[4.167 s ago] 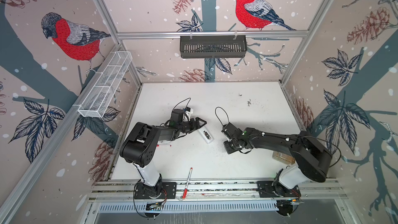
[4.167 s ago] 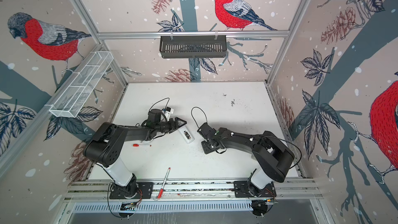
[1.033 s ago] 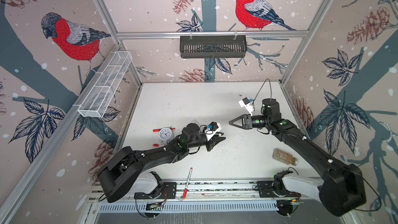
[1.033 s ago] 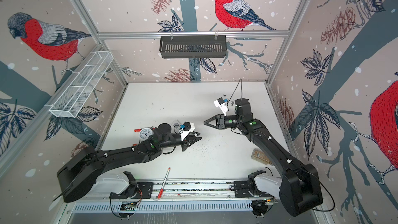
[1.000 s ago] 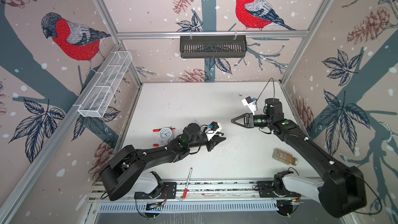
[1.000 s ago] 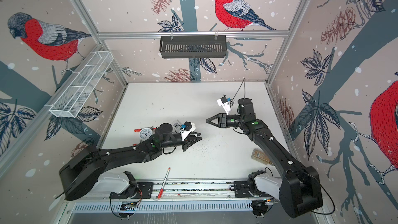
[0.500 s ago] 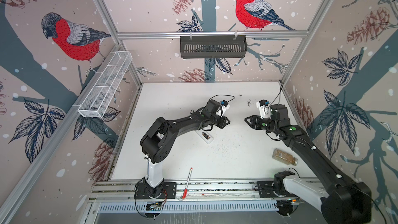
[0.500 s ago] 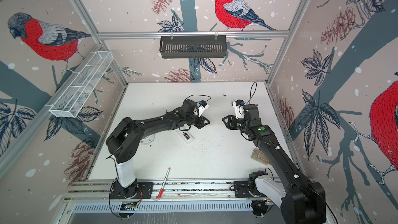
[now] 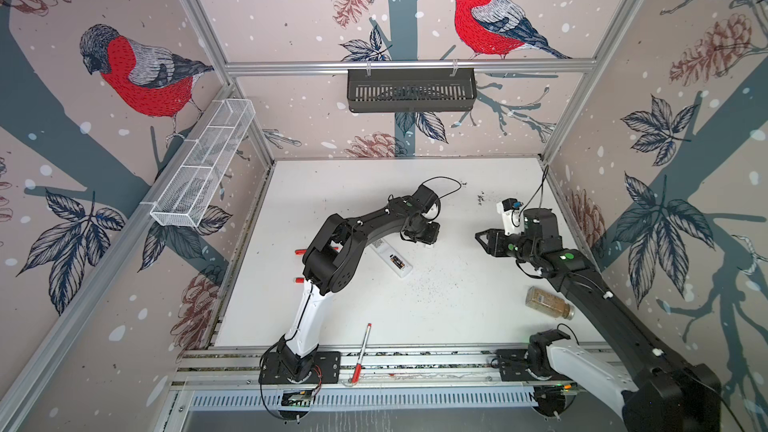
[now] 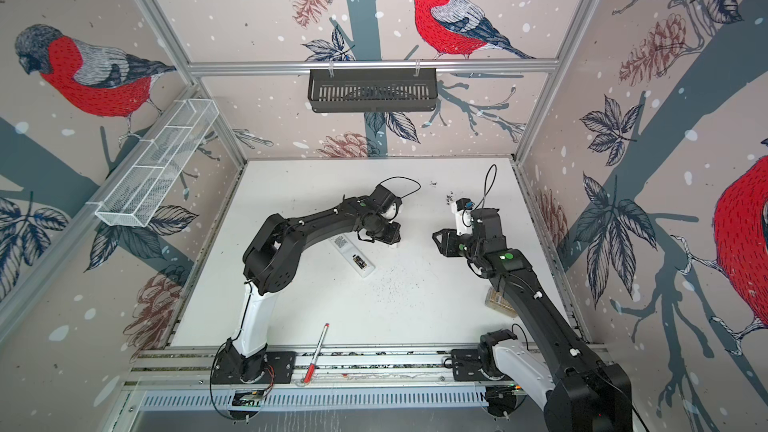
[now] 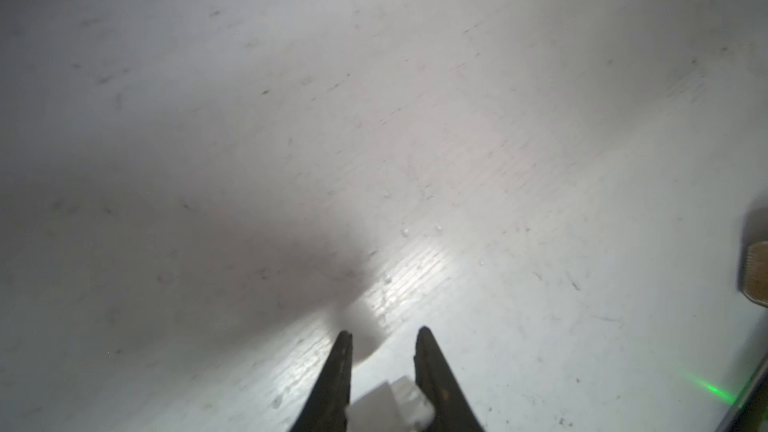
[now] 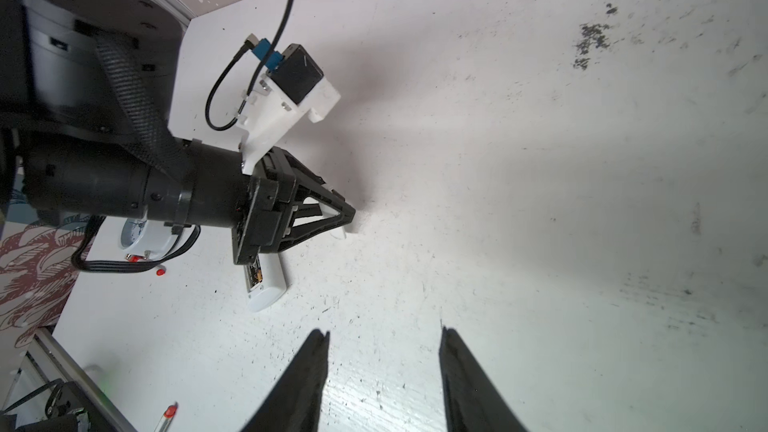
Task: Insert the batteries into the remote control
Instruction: 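Lower the right gripper onto the white battery cover and grasp it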
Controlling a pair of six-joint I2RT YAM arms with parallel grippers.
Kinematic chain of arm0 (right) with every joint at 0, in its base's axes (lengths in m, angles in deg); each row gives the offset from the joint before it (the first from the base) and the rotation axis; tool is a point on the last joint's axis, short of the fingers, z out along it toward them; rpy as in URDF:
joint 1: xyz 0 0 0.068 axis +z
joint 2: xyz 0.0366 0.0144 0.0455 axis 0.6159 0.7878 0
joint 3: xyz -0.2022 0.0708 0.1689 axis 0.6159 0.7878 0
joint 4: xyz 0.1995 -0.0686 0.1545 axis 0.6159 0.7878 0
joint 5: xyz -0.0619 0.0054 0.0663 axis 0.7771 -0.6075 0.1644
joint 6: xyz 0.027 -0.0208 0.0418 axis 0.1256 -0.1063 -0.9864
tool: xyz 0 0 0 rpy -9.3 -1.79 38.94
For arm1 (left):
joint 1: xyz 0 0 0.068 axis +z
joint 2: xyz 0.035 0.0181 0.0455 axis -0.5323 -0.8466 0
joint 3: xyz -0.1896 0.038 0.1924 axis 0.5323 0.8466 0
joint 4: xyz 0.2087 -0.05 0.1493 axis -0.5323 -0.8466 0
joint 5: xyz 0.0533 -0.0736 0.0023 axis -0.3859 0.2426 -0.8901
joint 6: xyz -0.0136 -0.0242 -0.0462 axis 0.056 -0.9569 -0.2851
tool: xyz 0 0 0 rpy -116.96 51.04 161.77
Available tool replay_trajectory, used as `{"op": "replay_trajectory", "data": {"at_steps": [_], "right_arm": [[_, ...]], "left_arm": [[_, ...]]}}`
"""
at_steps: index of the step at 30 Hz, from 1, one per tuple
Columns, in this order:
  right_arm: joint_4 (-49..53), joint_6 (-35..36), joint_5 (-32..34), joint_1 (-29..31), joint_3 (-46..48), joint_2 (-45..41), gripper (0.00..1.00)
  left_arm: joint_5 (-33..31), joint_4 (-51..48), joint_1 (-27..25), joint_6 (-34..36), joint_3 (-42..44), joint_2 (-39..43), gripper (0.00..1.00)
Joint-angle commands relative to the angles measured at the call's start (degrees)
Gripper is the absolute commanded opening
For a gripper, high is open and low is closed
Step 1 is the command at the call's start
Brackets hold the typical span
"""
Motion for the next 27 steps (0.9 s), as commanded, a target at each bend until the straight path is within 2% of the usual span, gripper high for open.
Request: {"op": "replay_trajectory", "data": {"at_steps": [1,11,15,19,22,27], "right_arm": [[-1.8,0.5,-0.8,1.0,0.4,0.2,0.49],[-3.9,-1.6,3.7,5.9,1.5,3.9,0.59],[-6.1,-3.4,5.6,8.9,1.3,8.5,0.63],[-9.5,-5.4,7.2,12.6,0.2,15.0,0.68],[-11.2,-6.2,8.5,14.5,-1.7,21.3,0.70],[-12.9,-6.6,8.8,16.3,-5.6,30.9,0.73]], "left_arm": [[-1.3,-2.3,0.8,-0.7,-0.9,-0.8,0.28],[-1.2,-2.0,2.2,-0.2,-1.3,-0.9,0.56],[0.6,-0.5,3.7,0.2,1.0,1.8,0.66],[1.7,4.1,6.1,0.3,8.1,9.3,0.74],[3.8,8.7,8.2,-0.3,15.7,17.1,0.80],[3.9,11.6,10.7,-1.2,26.4,27.7,0.89]]}}
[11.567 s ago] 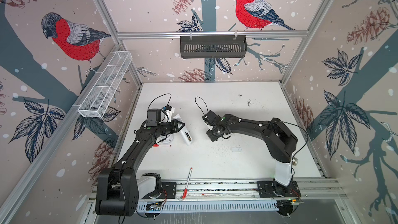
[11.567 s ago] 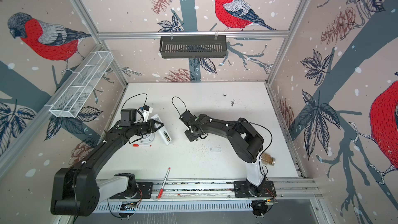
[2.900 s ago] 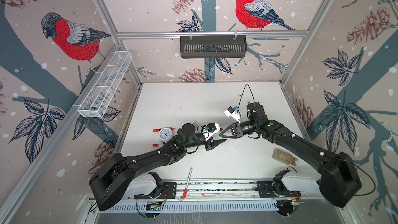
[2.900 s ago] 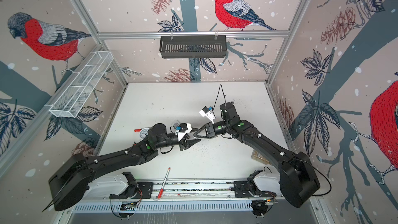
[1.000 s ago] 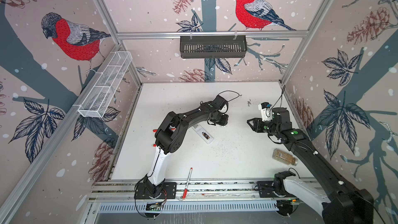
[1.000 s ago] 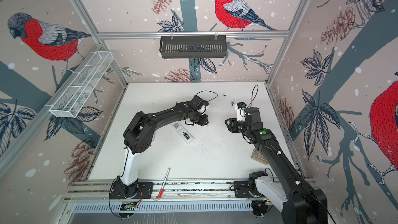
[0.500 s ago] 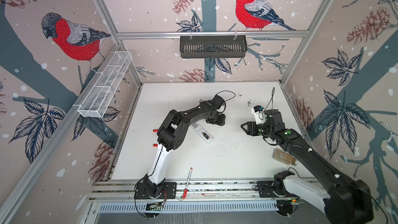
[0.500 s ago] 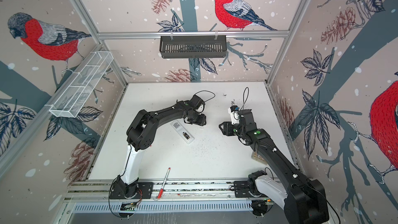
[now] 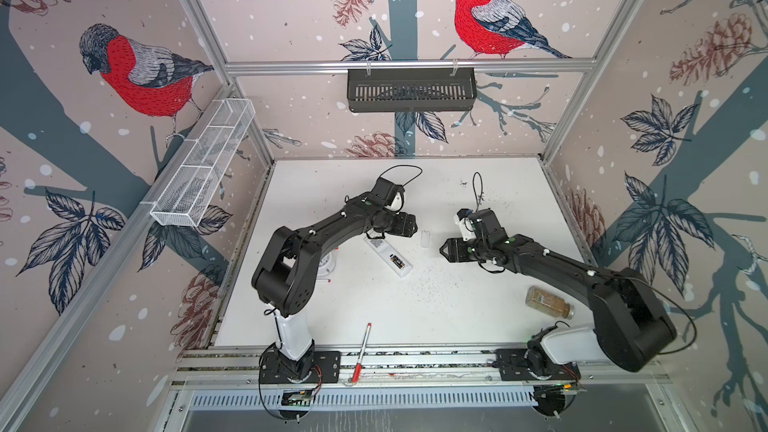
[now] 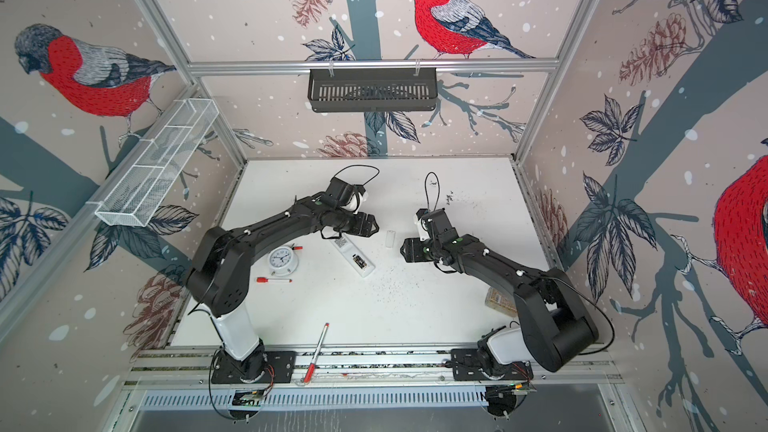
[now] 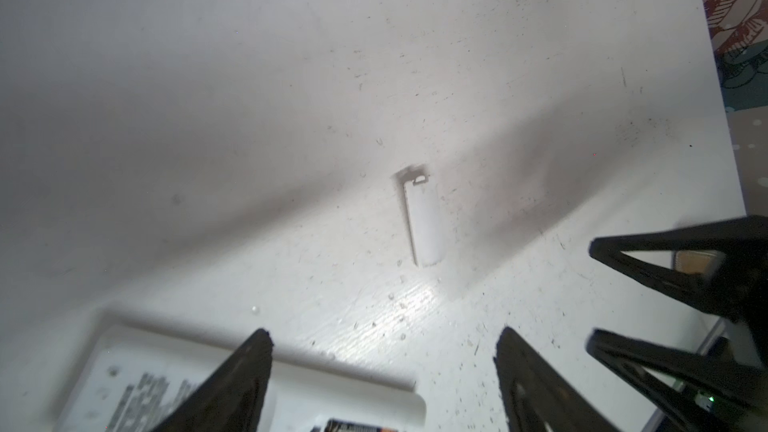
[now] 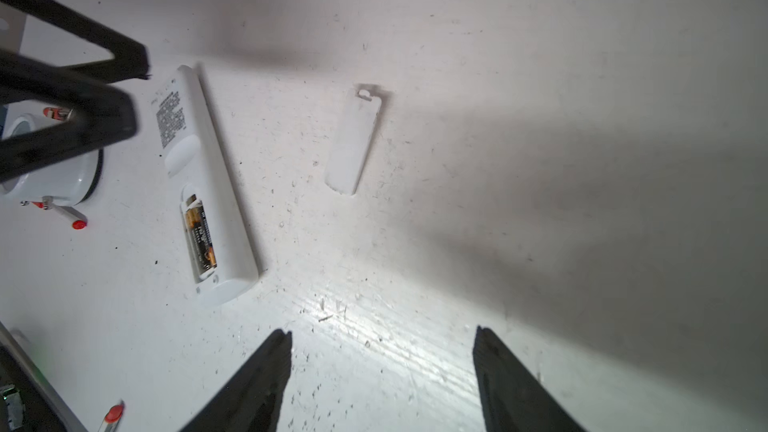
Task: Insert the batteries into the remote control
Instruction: 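Lower the right gripper onto the white battery cover and grasp it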
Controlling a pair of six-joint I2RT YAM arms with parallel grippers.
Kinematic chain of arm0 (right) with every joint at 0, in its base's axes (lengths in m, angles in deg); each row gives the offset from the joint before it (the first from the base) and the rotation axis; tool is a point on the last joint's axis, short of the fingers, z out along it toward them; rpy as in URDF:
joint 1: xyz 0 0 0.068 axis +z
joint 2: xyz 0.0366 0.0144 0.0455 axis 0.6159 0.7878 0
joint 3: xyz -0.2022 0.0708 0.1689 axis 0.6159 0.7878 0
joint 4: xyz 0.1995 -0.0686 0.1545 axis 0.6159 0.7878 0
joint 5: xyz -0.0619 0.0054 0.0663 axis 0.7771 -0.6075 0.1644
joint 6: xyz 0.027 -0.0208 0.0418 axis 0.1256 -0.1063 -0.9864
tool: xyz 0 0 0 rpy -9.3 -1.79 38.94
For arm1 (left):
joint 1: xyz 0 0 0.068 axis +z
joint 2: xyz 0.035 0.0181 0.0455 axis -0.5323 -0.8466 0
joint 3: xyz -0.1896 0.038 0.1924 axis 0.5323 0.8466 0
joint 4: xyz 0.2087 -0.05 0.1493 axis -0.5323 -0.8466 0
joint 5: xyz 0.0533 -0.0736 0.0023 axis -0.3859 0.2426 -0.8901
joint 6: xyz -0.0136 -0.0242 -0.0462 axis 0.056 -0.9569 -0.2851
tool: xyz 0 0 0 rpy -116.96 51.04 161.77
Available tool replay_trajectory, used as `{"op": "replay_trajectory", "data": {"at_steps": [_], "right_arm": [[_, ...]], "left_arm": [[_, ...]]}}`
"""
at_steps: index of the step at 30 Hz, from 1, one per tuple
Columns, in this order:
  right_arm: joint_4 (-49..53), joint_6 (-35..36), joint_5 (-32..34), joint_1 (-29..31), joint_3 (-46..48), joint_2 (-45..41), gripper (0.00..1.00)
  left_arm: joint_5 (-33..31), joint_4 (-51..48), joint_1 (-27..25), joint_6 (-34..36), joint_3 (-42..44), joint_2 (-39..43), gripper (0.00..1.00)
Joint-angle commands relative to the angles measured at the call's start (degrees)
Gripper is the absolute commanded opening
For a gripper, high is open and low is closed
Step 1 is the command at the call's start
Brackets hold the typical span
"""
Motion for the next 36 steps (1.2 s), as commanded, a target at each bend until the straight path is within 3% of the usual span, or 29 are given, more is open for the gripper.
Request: {"op": "replay_trajectory", "data": {"at_steps": [1,8,18,23,25,36], "right_arm": [[-2.6,-1.0,1.4,1.0,-3.1,5.6,0.73],[-0.6,-0.3,3.3,3.9,-13.5,18.0,0.75],[6.5,1.0,7.9,7.0,-26.1,29.1,0.75],[12.3,2.3,12.3,9.6,-31.3,32.5,0.66],[14.3,2.2,14.2,10.4,-32.3,33.1,0.56],[20.3,4.0,23.2,14.3,-35.0,36.0,0.29]], "left_arm": [[1.7,4.3,1.2,-1.2,6.0,5.7,0.93],[2.0,8.4,4.8,-4.0,21.5,20.0,0.97],[-4.5,6.0,6.7,-5.6,30.2,34.7,0.97],[-5.2,6.6,6.8,-5.8,31.2,37.8,0.97],[-5.3,6.7,6.9,-5.8,31.2,38.2,0.97],[-4.9,8.5,6.9,-6.4,32.1,38.2,0.97]]}}
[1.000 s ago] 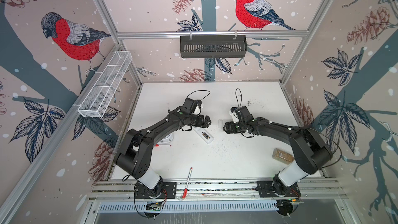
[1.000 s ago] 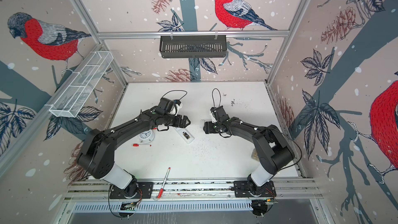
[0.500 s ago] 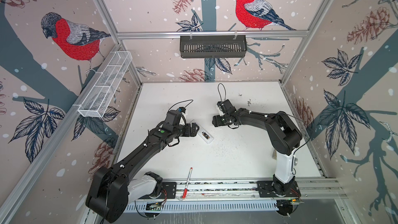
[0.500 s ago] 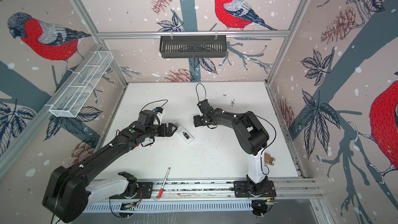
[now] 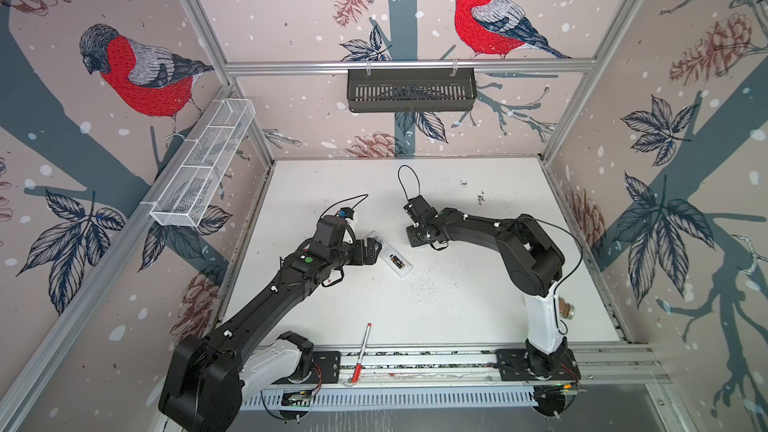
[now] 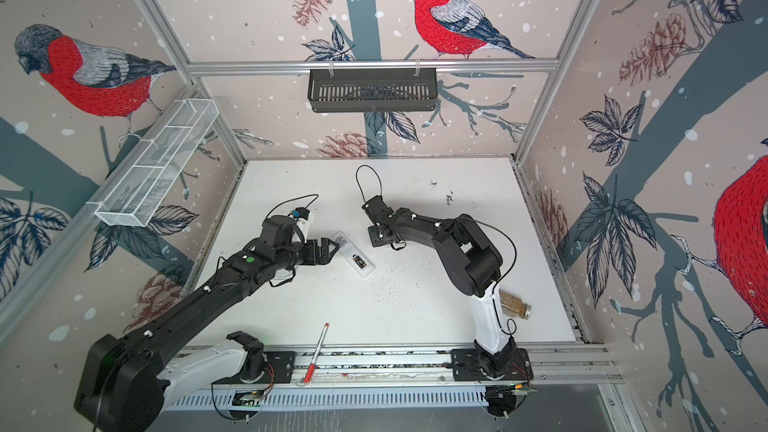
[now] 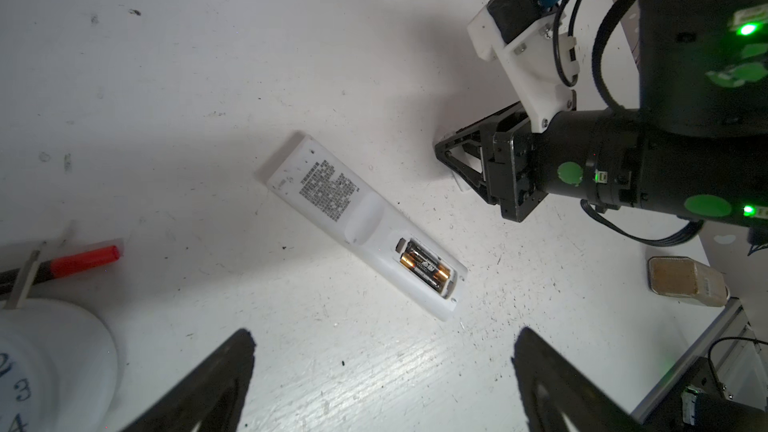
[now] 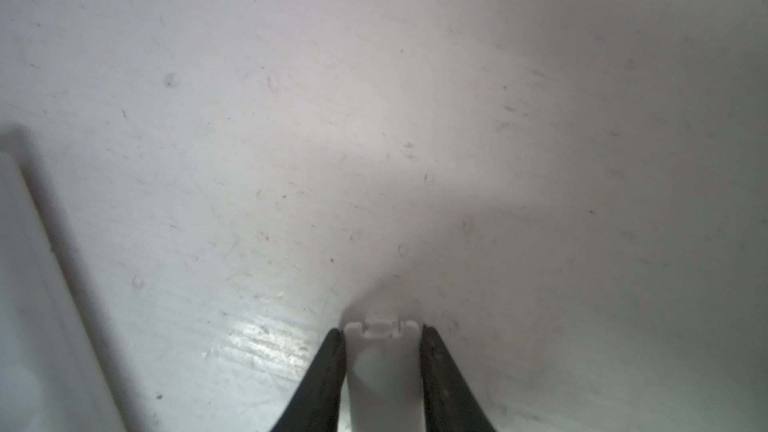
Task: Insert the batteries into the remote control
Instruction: 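Lower the right gripper onto the white battery cover and grasp it, then carry the cover to the remote's battery compartment with the right gripper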
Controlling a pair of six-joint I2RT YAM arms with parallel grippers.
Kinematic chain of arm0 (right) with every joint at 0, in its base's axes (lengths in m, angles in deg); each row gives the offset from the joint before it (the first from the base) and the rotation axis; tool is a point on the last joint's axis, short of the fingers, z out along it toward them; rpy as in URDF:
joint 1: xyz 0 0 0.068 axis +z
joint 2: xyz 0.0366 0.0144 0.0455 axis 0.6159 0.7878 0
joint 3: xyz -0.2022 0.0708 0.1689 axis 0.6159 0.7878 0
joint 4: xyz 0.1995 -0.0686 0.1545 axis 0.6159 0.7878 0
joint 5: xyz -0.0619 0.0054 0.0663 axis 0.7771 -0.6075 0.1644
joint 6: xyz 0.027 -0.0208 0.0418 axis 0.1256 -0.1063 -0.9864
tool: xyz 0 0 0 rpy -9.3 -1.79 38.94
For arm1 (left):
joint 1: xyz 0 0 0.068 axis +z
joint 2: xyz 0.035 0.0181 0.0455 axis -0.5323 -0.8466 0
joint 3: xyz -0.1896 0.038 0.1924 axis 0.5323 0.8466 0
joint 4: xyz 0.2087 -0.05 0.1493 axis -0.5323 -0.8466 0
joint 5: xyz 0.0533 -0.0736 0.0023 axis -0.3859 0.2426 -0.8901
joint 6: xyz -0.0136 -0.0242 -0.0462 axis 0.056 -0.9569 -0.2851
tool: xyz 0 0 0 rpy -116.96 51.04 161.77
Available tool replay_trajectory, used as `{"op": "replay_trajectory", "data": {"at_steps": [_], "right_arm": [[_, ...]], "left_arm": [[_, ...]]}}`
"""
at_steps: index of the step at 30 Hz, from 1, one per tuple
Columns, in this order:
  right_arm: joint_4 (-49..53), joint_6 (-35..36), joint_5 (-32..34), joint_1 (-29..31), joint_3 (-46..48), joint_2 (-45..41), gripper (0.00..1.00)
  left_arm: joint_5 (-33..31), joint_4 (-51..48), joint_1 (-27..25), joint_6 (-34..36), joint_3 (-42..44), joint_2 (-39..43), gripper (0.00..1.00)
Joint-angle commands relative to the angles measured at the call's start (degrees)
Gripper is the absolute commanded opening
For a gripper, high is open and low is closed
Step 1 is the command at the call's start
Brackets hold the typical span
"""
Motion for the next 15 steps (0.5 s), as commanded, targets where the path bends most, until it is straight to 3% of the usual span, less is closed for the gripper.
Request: {"op": "replay_trajectory", "data": {"at_steps": [1,9,15], "right_arm": [[8.9,1.7,1.8,1.1,-0.5,2.1,0.27],[5.6,4.4,3.4,2.7,0.9,-1.6,0.21],[-11.2,9.6,-6.1,4.3,13.1,-13.6,0.20]], "left_arm": [[-0.6,2.4,0.1,-0.2,0.2,0.1,0.97],[-1.6,1.8,0.1,-0.6,0.4,1.1,0.97],[-2.3,0.2,0.1,-0.4,0.2,1.8,0.97]]}}
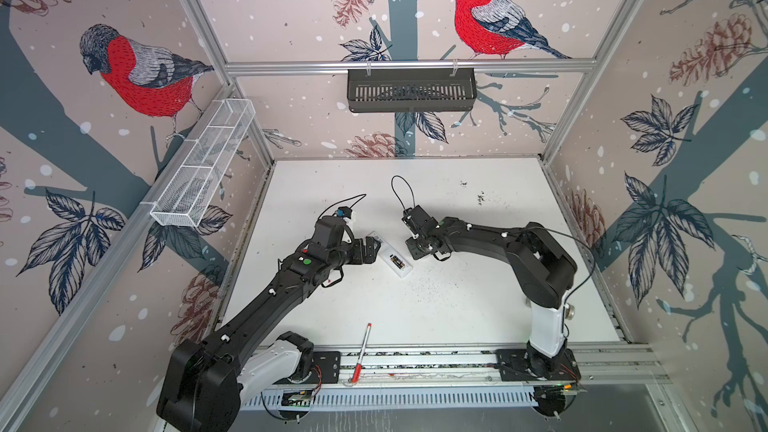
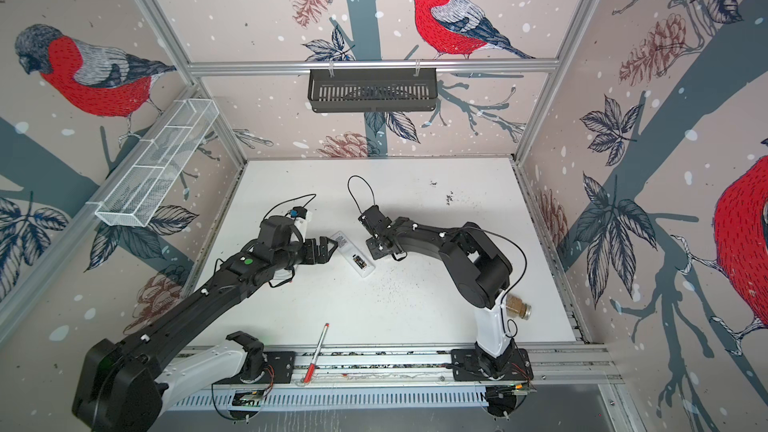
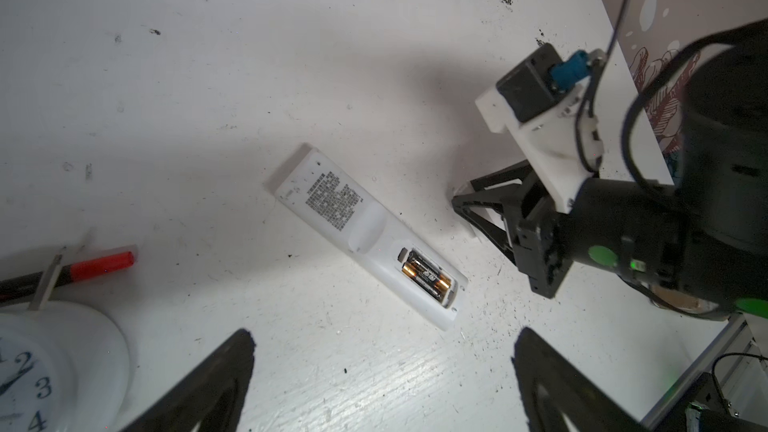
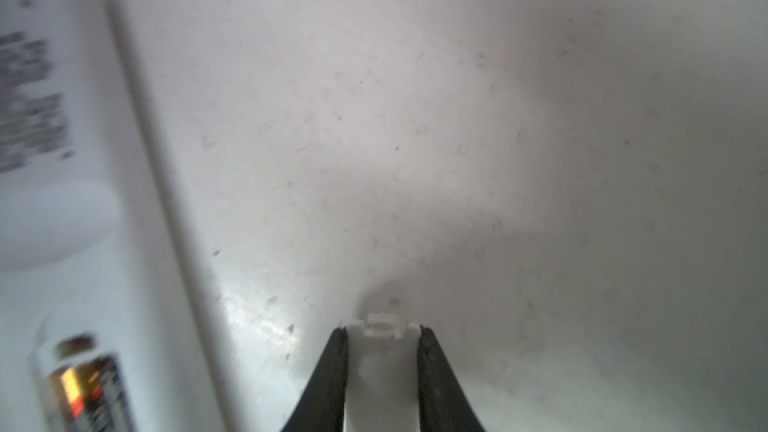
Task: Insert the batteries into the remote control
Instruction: 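Carry the cover to the remote's battery compartment with the right gripper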
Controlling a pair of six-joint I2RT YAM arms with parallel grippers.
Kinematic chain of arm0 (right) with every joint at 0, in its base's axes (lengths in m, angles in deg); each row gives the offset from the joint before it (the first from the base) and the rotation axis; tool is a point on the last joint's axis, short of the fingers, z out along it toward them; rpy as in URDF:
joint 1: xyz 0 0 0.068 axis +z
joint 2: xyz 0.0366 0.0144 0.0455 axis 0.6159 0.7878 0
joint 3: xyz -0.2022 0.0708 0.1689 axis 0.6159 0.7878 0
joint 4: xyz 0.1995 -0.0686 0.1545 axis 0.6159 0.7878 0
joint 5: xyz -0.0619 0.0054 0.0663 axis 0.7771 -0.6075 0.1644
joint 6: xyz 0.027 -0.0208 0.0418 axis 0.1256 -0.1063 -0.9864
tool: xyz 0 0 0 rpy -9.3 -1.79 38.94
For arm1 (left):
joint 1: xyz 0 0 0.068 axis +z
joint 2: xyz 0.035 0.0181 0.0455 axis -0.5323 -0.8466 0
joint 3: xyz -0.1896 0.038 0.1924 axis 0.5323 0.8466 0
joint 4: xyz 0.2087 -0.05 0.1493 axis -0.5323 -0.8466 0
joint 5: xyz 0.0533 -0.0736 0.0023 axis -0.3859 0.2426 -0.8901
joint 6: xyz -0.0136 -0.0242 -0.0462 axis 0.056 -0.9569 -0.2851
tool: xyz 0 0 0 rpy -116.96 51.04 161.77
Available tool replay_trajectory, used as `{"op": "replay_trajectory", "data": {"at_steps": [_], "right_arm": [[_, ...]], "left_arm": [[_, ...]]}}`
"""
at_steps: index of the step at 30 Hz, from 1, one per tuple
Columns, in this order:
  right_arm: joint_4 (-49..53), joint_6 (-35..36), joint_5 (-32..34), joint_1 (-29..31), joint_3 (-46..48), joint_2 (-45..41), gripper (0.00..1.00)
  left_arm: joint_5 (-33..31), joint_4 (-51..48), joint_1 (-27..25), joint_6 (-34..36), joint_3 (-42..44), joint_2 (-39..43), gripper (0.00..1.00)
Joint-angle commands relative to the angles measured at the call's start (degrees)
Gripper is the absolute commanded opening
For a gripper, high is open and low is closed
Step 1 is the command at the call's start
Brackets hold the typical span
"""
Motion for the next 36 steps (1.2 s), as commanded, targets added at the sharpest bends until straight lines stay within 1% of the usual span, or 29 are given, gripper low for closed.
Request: {"op": "replay_trajectory", "data": {"at_steps": [1,7,10,15,21,28,36], "right_arm": [[-10.2,4.1,-5.6,1.2,4.1,-4.2,0.20],[-16.7,5.2,-9.5,4.4,7.8,-5.9,0.20],[-19.5,5.1,-9.9,5.5,8.9,-6.1,0.19],[-21.4,5.1,-9.3,7.1,8.9,-6.5,0.19],[-22.6,5.9,-9.5,7.3,9.3,-5.4,0.19],[-23.4,8.0,-9.1,7.2,10.1,-4.9,0.19],[-25.4,8.6,-8.9,7.2,10.9,-4.1,0.19]], "left_arm": [[-0.8,-0.5,0.1,-0.1,-0.2,0.4,0.97],[3.1,-4.1,0.1,1.8,-1.2,0.8,0.97],[5.1,-6.4,0.1,3.3,-1.9,2.2,0.97],[7.6,-6.3,0.1,3.8,-1.4,6.5,0.97],[9.0,-5.5,0.1,4.0,-0.8,9.1,0.97],[9.2,-5.2,0.1,4.1,-0.5,9.1,0.97],[9.0,-4.9,0.1,4.1,-0.5,9.0,0.97]]}}
